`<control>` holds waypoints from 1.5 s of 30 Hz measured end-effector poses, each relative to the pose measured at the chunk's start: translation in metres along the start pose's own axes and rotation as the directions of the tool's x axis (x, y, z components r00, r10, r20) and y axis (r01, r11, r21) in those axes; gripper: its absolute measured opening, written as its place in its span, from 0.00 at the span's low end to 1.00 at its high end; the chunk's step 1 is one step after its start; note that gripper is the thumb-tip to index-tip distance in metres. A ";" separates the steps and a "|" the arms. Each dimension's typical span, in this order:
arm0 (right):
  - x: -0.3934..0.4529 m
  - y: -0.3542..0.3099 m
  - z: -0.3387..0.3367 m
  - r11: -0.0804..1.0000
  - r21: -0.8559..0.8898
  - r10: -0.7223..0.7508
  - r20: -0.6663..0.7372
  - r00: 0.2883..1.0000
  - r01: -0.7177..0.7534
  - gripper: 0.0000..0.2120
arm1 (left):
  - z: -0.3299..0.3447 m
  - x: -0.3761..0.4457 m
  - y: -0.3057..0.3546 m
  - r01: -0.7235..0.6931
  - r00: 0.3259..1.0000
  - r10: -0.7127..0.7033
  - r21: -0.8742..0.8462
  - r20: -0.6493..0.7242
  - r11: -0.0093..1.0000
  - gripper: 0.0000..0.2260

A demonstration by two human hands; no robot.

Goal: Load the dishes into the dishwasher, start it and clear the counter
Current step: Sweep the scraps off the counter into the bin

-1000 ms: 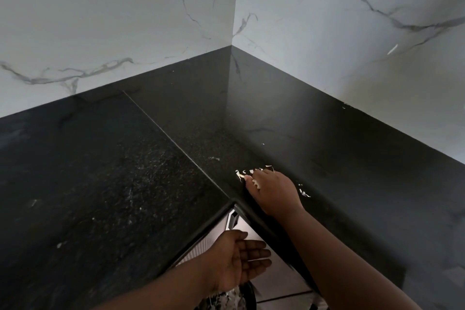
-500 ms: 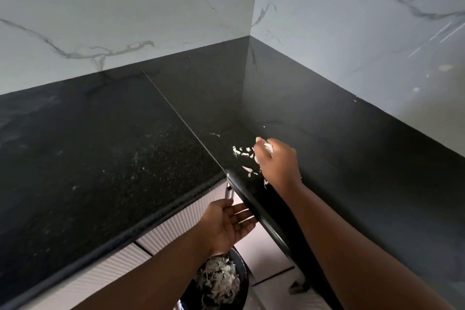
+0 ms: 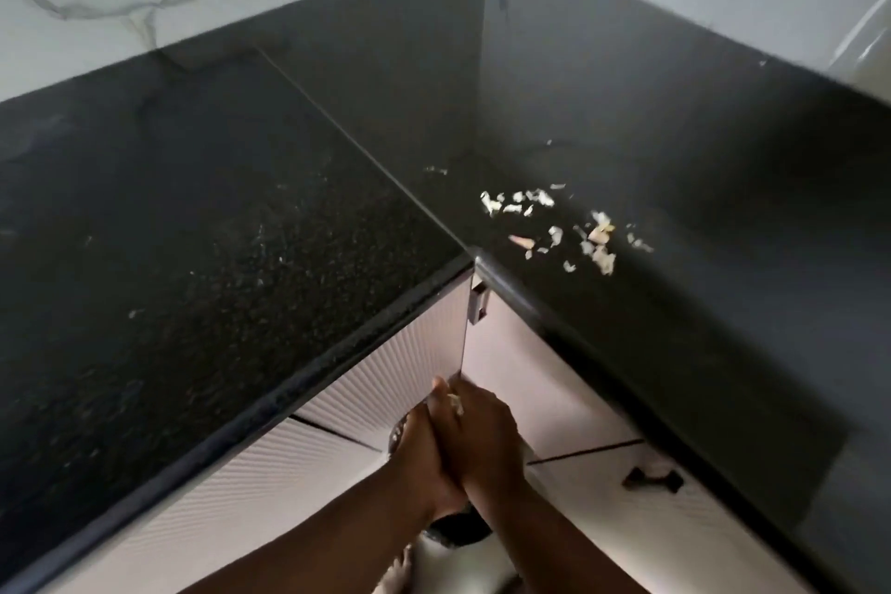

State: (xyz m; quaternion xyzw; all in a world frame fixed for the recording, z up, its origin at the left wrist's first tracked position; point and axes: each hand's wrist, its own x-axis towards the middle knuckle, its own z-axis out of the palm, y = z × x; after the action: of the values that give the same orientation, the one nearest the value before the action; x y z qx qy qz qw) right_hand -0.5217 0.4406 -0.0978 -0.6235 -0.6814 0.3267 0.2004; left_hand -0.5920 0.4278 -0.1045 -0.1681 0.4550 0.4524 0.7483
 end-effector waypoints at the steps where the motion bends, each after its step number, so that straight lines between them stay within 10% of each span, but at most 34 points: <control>1: -0.002 0.008 0.016 0.999 0.047 0.029 -0.023 0.999 -0.028 0.18 | -0.010 0.010 -0.001 -0.013 0.998 0.014 0.014 -0.058 1.000 0.17; 5: 0.003 0.046 0.081 0.896 0.253 0.382 -0.024 0.924 -0.364 0.16 | -0.043 0.057 -0.001 0.088 0.991 -0.067 0.194 -0.113 0.977 0.11; 10: 0.022 0.101 0.147 0.446 0.595 0.799 0.072 0.597 -0.668 0.12 | -0.080 0.131 -0.011 0.183 0.977 -0.136 0.312 -0.166 0.932 0.12; 14: 0.031 0.142 0.169 -0.068 0.660 0.785 0.498 0.368 -0.748 0.21 | -0.101 0.163 -0.013 0.205 0.933 -0.084 0.325 -0.351 0.923 0.21; 17: 0.024 0.161 0.166 -0.197 0.623 0.712 0.622 0.327 -0.757 0.31 | -0.116 0.163 -0.008 0.281 0.908 -0.109 0.396 -0.405 0.874 0.33; 25: 0.017 0.156 0.133 -0.018 0.586 0.691 0.592 0.414 -0.810 0.27 | -0.113 0.141 0.001 0.194 0.914 -0.027 0.376 -0.405 0.906 0.41; 34: 0.002 0.108 0.073 0.677 0.362 0.652 0.108 0.750 -0.641 0.12 | -0.070 0.081 0.001 0.061 0.949 0.065 0.385 -0.307 0.921 0.40; 37: -0.004 0.067 0.031 0.889 0.143 0.428 0.080 0.900 -0.435 0.11 | -0.038 0.045 0.001 -0.022 0.964 0.136 0.439 -0.230 0.898 0.31; 41: -0.017 0.011 -0.026 0.960 0.068 0.239 0.312 0.920 -0.272 0.10 | 0.005 -0.035 0.000 -0.266 0.955 0.287 0.645 0.074 0.716 0.15; 45: -0.036 -0.024 -0.110 0.988 0.143 -0.040 -0.186 0.982 0.067 0.07 | 0.056 -0.100 0.009 -0.692 0.720 0.468 0.583 0.512 0.426 0.15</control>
State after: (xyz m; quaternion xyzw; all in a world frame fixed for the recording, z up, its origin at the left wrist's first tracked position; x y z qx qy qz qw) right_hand -0.4585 0.4268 0.0013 -0.6155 -0.6507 0.3124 0.3165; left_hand -0.5878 0.4175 0.0098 0.3850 0.5190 0.4753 0.5971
